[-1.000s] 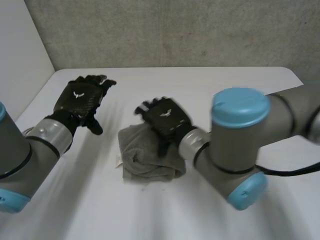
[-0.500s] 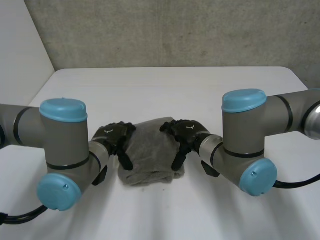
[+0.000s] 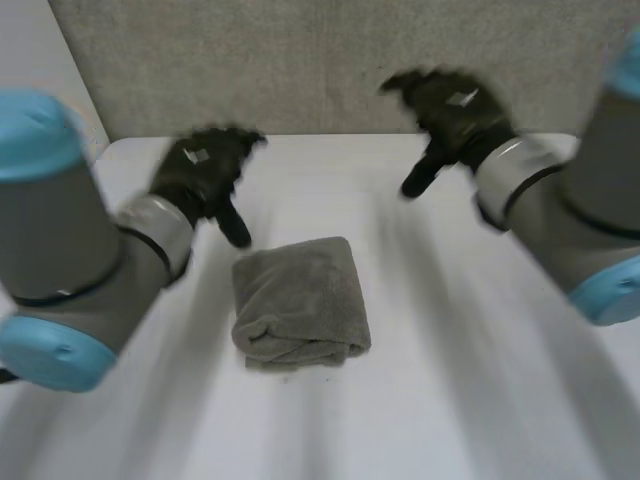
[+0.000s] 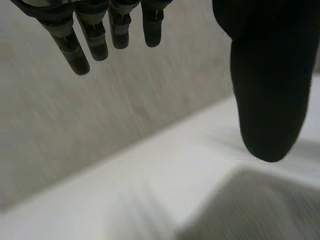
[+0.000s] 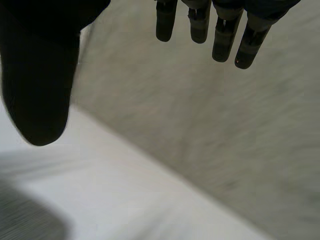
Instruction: Fold the towel.
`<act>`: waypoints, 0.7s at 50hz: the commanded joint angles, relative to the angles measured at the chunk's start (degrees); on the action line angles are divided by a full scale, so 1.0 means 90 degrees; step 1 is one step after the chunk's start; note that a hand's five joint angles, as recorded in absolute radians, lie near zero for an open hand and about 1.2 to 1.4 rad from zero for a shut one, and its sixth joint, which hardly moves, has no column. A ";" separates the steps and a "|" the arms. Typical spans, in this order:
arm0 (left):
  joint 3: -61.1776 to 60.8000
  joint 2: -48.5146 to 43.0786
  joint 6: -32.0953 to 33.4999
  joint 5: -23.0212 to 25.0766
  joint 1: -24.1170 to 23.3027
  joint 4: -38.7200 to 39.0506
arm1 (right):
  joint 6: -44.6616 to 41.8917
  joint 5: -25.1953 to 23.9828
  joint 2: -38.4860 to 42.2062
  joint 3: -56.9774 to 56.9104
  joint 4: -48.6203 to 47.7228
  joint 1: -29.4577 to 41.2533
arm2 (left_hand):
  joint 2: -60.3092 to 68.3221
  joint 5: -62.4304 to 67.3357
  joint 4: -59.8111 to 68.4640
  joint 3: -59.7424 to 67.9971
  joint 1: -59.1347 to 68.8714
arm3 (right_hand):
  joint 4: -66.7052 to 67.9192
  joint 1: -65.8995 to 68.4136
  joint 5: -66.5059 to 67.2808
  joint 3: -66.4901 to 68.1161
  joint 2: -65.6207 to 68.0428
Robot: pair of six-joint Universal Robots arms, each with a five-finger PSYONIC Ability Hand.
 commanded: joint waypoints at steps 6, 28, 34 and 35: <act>-0.0397 0.1742 -0.0321 -0.0005 0.0753 -0.0036 | -0.0054 0.1050 -0.1315 0.1218 -0.0282 -0.0705 | 0.0063 -0.0173 0.0052 0.0060 0.0035 | 0.0005 -0.0036 -0.0163 0.0049 0.0047; -0.0535 0.1713 -0.0722 0.0044 0.0734 -0.0006 | -0.0074 0.0981 -0.1296 0.1365 -0.0204 -0.0607 | 0.0063 -0.0173 0.0052 0.0060 0.0035 | 0.0005 -0.0036 -0.0163 0.0049 0.0047; -0.0535 0.1645 -0.0693 0.0034 0.0724 0.0033 | -0.0083 0.0893 -0.1296 0.1356 -0.0214 -0.0617 | 0.0063 -0.0173 0.0052 0.0060 0.0035 | 0.0005 -0.0036 -0.0163 0.0049 0.0047; -0.0535 0.1645 -0.0693 0.0034 0.0724 0.0033 | -0.0083 0.0884 -0.1286 0.1365 -0.0214 -0.0617 | 0.0063 -0.0173 0.0052 0.0060 0.0035 | 0.0005 -0.0036 -0.0163 0.0049 0.0047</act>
